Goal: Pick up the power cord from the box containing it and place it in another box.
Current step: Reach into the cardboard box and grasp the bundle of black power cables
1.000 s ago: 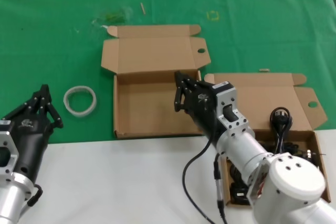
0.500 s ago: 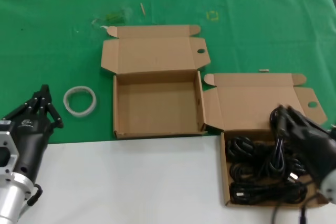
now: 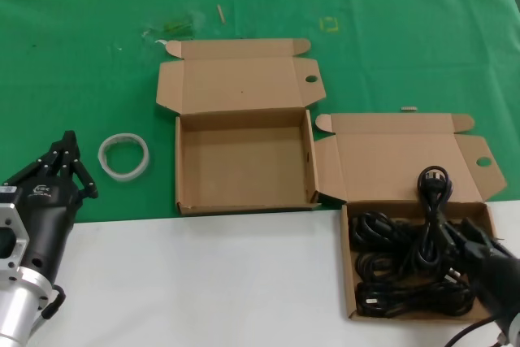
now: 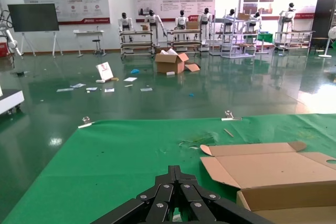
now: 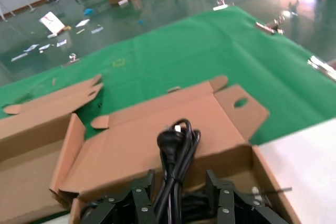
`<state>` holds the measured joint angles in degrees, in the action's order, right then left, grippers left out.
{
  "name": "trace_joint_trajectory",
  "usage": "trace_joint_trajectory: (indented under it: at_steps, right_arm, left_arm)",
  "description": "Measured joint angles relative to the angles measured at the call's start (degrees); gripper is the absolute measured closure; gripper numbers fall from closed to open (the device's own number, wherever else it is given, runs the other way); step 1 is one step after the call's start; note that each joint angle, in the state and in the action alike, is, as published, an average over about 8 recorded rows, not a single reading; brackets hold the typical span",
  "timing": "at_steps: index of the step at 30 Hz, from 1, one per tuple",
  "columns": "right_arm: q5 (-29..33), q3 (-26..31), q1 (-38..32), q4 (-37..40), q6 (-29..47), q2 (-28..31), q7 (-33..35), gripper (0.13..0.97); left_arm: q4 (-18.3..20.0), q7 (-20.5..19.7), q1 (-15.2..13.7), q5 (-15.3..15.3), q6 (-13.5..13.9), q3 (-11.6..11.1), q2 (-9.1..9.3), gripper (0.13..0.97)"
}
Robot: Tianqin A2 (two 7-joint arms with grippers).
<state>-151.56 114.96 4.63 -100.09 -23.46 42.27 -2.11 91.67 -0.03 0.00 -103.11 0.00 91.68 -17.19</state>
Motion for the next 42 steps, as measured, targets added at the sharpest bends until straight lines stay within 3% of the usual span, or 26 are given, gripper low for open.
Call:
trace_joint_trajectory:
  at_steps: [3, 15, 24, 42]
  right_arm:
    - [-0.4, 0.6, -0.8, 1.5, 0.4, -0.9, -0.3, 0.721]
    - [-0.1, 2.8, -4.0, 5.5, 1.1, -3.3, 0.5, 0.761]
    - [0.5, 3.1, -4.4, 7.2, 1.5, -3.6, 0.9, 0.861]
    - [0.5, 2.0, -2.4, 4.3, 1.5, -1.8, 0.0, 0.897]
  left_arm:
    - [0.0, 0.0, 0.0, 0.0, 0.0, 0.0, 0.00, 0.957]
    - [0.0, 0.0, 0.0, 0.0, 0.0, 0.0, 0.00, 0.957]
    - [0.0, 0.0, 0.0, 0.0, 0.0, 0.0, 0.00, 0.957]
    - [0.0, 0.0, 0.0, 0.0, 0.0, 0.0, 0.00, 0.957]
